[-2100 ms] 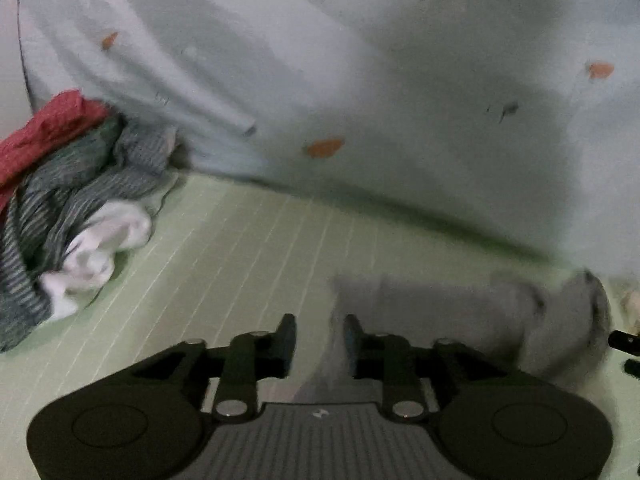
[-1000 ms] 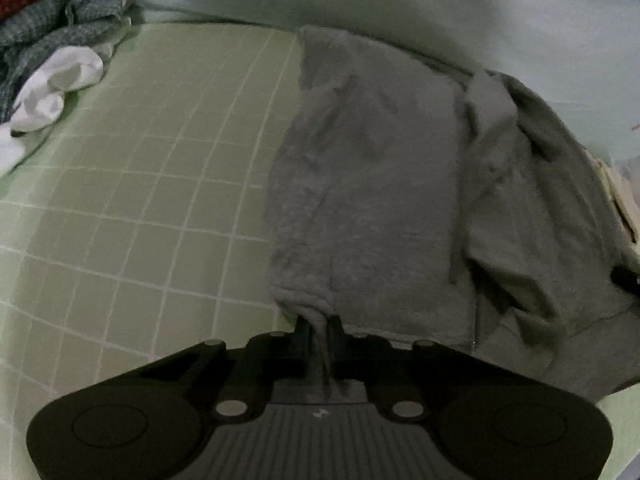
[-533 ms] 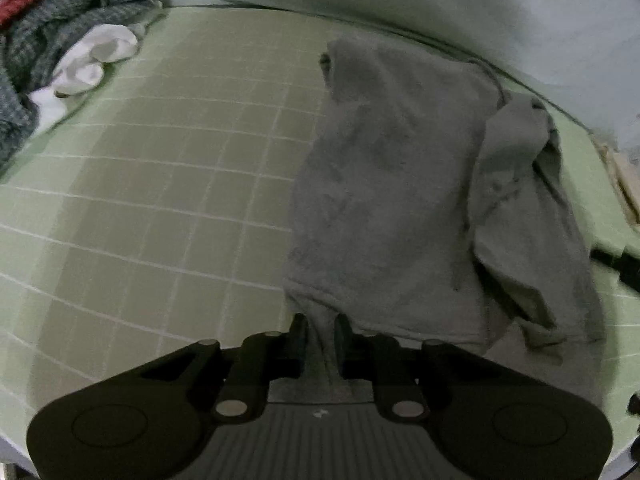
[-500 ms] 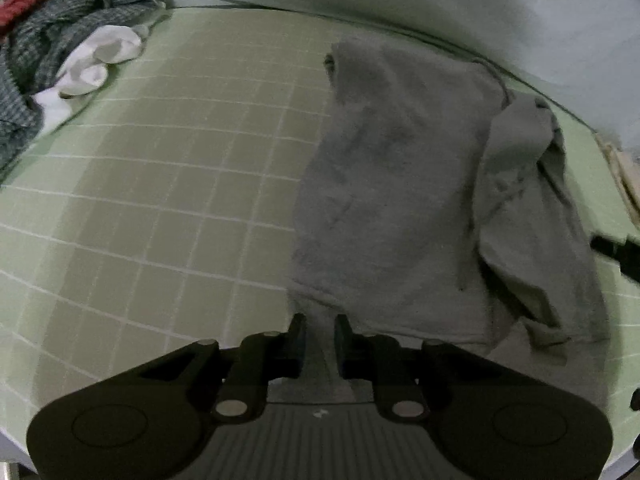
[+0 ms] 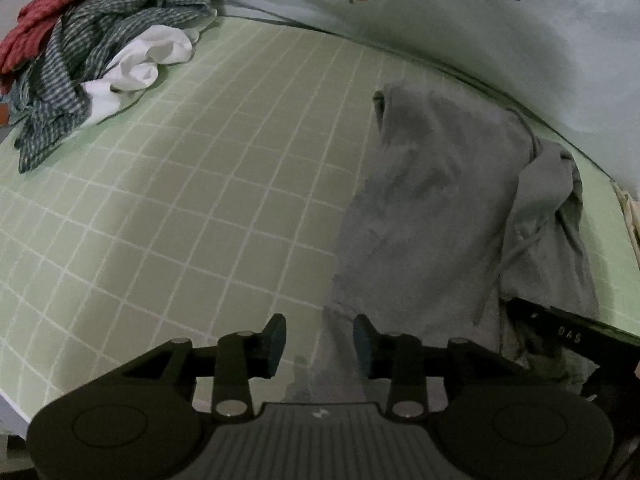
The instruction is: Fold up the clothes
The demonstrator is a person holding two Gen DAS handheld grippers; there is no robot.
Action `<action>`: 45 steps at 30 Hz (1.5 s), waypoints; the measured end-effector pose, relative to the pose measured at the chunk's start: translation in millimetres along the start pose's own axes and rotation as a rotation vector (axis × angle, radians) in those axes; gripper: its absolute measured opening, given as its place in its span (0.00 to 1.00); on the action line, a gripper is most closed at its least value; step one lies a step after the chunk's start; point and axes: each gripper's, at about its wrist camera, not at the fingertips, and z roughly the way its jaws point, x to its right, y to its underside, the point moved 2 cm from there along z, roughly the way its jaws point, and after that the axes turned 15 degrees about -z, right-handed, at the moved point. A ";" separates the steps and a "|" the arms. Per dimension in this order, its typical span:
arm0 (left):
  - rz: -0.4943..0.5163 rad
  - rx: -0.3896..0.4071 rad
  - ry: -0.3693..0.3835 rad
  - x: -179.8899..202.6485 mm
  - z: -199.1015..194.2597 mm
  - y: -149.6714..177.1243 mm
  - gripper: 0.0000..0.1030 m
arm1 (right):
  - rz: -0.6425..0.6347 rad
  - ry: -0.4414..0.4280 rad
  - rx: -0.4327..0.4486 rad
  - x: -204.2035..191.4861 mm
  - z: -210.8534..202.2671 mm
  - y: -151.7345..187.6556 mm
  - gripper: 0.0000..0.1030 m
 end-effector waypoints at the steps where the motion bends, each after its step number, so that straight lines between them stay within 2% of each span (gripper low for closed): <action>1: 0.000 0.000 0.001 1.3 -1.1 1.6 0.38 | 0.001 -0.003 0.006 3.3 -1.0 -0.3 0.09; 3: 0.014 0.006 0.005 6.0 -2.2 6.0 0.38 | 0.023 -0.007 0.051 13.3 -11.2 2.2 0.08; 7: 0.035 0.015 0.010 19.4 -1.9 14.3 0.39 | 0.050 0.133 0.169 48.4 -49.1 1.0 0.08; 12: 0.043 0.030 0.007 28.3 -0.8 14.7 0.39 | 0.181 0.501 0.274 135.0 -103.9 11.5 0.08; 16: 0.033 0.042 0.001 24.7 -1.7 6.9 0.40 | 0.193 0.747 0.284 178.2 -133.8 9.4 0.09; 17: 0.029 0.042 0.001 23.4 -1.4 4.8 0.43 | 0.180 0.799 0.262 181.5 -135.1 8.0 0.10; 19: 0.019 0.033 0.004 20.4 1.0 0.4 0.45 | 0.157 0.871 0.188 185.1 -131.2 4.4 0.29; 20: 0.014 0.028 0.006 19.0 2.7 -1.8 0.45 | 0.156 0.873 0.155 181.3 -124.2 1.8 0.35; 21: 0.009 0.021 0.008 17.6 5.5 -4.1 0.46 | 0.164 0.857 0.153 175.8 -120.3 3.0 0.49; 22: 0.005 0.014 0.008 16.0 8.4 -6.6 0.46 | 0.172 0.839 0.152 170.0 -116.3 3.9 0.53; 25: -0.012 0.002 0.003 10.1 17.0 -15.6 0.52 | 0.161 0.732 0.154 140.7 -99.1 -5.4 0.82; 27: -0.027 -0.001 0.003 3.1 22.3 -23.4 0.59 | 0.153 0.659 0.155 121.1 -87.6 -11.9 0.87; 34: -0.103 -0.001 -0.021 -27.7 39.2 -57.6 0.64 | 0.089 0.364 0.175 48.4 -31.5 -75.7 0.92; 39: -0.169 -0.001 -0.039 -50.6 50.8 -77.1 0.65 | 0.200 0.213 0.204 27.6 12.3 -140.2 0.93; 42: -0.202 -0.003 -0.048 -60.8 56.8 -83.5 0.65 | 0.246 0.197 0.201 17.9 40.3 -165.6 0.94; 44: -0.221 -0.004 -0.056 -65.5 59.8 -86.4 0.65 | 0.272 0.242 0.138 18.5 63.8 -172.4 0.94; 45: -0.227 -0.003 -0.062 -66.5 60.4 -87.3 0.65 | 0.282 0.266 0.094 20.9 74.2 -171.8 0.90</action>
